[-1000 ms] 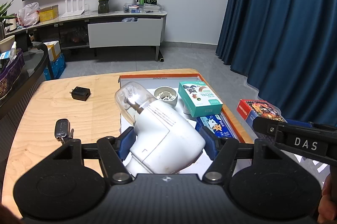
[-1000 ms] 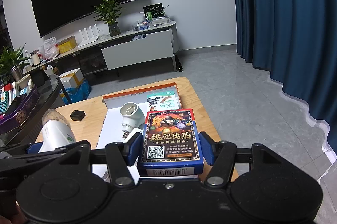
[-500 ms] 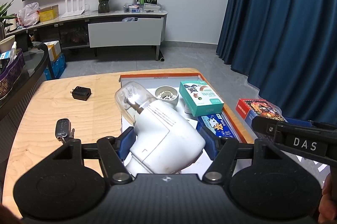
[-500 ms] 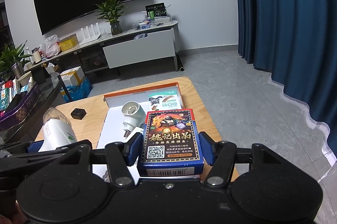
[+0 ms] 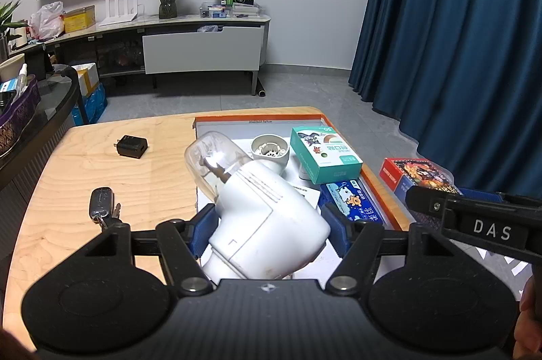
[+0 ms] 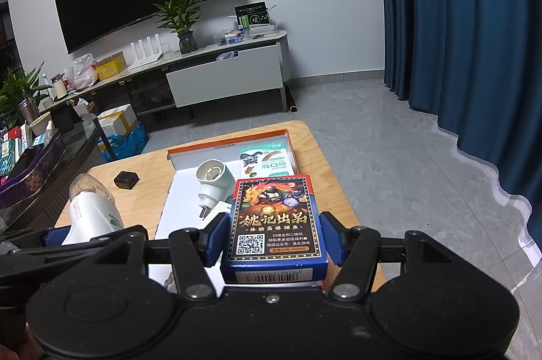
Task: Organize rigid objects
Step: 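Hold the diffuser above the box with the left tool while the right tool holds the card box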
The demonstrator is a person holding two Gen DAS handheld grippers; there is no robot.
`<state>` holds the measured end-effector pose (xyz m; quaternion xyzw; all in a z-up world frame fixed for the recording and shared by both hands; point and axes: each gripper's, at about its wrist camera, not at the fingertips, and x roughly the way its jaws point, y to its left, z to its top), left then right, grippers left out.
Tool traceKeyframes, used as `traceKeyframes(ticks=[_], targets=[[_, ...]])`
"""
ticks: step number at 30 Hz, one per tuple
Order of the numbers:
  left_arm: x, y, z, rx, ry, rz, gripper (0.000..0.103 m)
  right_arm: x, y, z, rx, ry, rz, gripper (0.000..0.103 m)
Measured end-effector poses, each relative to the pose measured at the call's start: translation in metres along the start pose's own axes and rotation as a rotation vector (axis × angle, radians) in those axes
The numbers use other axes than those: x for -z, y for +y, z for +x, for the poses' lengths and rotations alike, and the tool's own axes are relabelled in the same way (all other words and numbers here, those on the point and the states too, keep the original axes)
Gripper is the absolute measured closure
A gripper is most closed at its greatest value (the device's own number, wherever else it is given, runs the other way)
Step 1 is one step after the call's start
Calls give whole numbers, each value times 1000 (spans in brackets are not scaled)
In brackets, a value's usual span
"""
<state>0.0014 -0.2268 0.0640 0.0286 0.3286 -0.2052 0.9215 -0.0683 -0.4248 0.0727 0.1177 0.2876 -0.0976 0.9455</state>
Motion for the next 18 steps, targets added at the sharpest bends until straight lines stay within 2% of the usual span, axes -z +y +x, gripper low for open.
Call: traceKeyframes(ticks=[18], targets=[[0,3,2,1,6,-12,35,1,1,2,-1,7,-6,32]])
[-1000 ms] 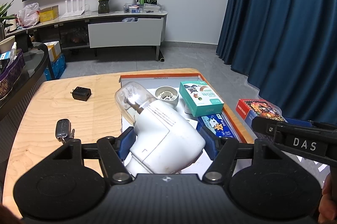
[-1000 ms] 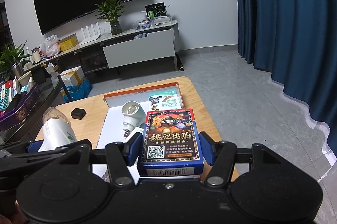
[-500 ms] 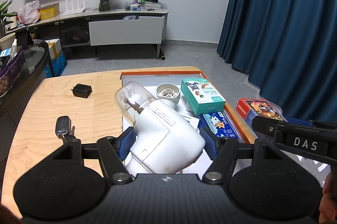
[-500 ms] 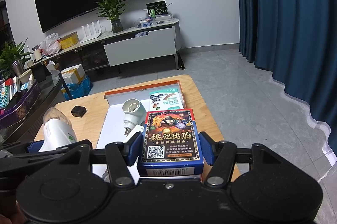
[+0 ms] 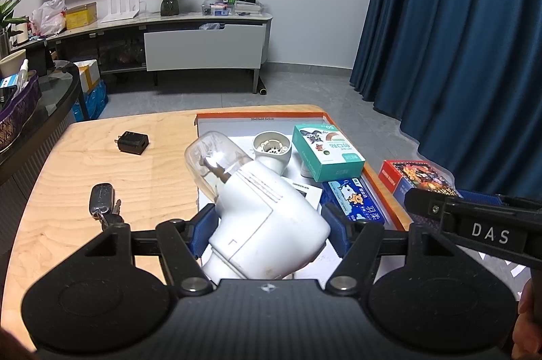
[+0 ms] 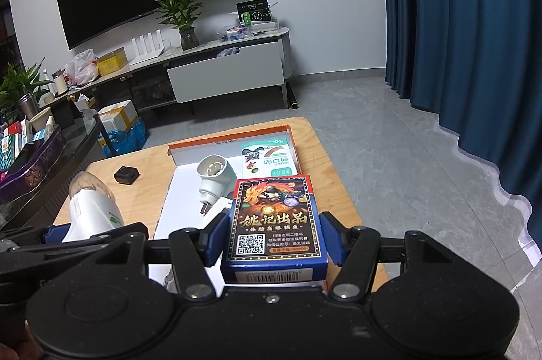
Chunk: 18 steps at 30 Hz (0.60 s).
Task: Organize rigid objects
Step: 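Hold the diffuser above the box with the left tool while the right tool holds the card box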
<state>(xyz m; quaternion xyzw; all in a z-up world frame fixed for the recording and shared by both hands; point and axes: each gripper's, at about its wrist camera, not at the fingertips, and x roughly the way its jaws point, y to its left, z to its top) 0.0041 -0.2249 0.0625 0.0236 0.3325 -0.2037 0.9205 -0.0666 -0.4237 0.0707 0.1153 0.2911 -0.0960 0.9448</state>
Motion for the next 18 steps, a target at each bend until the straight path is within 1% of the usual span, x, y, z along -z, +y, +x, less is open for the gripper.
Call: traceKeyframes(ticks=[18], targets=[[0,1,2,-3,3,-5,35,0,2,1,1,5,-2,32]])
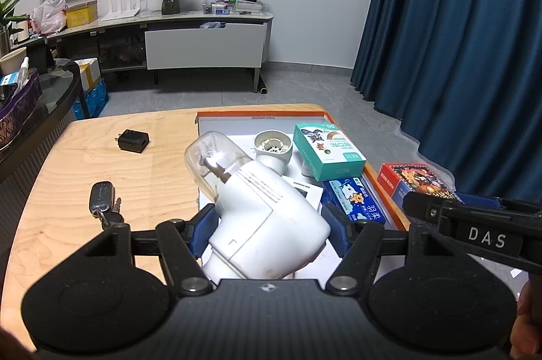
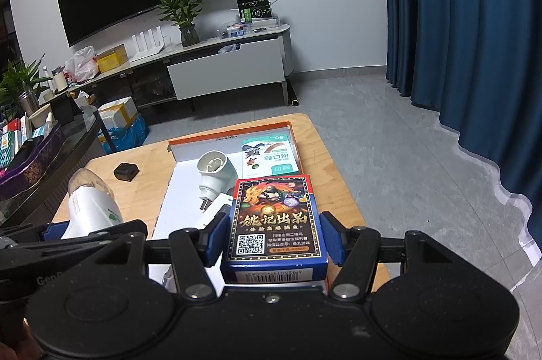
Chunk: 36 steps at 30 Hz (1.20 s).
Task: Organize rigid objects
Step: 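Hold the diffuser above the box with the left tool while the right tool holds the card box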
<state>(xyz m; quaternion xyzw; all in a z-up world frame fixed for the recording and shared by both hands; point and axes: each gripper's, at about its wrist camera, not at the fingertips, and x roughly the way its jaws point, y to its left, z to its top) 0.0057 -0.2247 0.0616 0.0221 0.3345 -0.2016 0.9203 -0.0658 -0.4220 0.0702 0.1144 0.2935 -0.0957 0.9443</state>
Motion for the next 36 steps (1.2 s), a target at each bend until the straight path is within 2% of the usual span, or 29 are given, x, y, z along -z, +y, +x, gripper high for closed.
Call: traceKeyframes(ticks=[36], targets=[[0,3,5,-3,16,-6,35,7,1,7,0,42,-8,32]])
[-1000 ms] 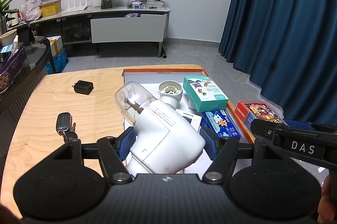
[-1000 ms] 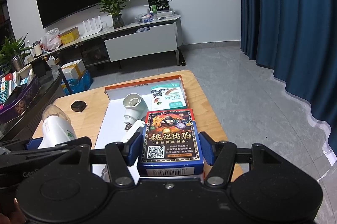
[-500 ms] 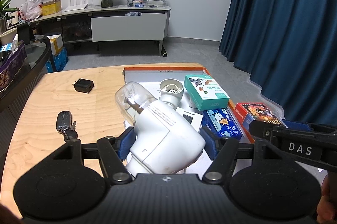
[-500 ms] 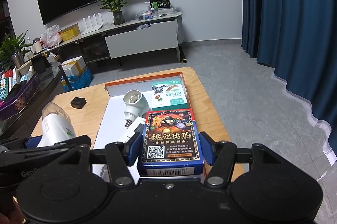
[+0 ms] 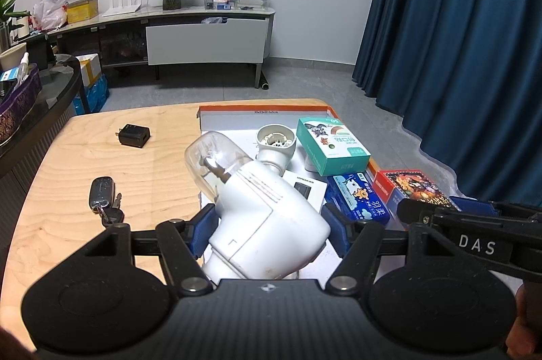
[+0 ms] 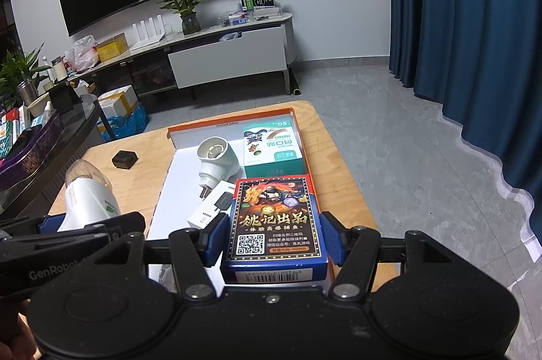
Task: Organize rigid objects
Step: 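Hold the diffuser above the box with the left tool while the right tool holds the card box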
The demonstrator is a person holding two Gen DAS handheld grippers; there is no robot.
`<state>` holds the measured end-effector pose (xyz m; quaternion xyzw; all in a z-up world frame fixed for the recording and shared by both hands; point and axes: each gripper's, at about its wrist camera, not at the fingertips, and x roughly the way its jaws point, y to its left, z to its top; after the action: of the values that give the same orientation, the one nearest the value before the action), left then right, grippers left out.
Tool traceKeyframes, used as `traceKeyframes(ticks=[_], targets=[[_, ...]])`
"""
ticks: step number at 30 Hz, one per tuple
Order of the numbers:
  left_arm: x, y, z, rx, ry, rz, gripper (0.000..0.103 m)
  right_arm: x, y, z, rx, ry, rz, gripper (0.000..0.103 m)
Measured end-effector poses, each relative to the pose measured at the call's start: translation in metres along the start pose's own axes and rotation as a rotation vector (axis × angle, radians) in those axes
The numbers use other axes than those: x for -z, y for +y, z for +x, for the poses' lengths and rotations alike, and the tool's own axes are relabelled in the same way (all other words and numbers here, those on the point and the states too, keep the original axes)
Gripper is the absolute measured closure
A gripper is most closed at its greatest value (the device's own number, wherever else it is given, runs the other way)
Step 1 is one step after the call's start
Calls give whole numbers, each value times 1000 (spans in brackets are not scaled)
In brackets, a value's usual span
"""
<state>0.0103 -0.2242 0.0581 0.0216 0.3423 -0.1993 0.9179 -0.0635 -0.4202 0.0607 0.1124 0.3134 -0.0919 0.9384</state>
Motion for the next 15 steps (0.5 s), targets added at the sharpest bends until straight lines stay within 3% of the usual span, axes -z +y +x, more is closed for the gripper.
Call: traceKeyframes(ticks=[15], targets=[[3,0,5,4,16,-2,35,1,3,5,-1,31,-7,32]])
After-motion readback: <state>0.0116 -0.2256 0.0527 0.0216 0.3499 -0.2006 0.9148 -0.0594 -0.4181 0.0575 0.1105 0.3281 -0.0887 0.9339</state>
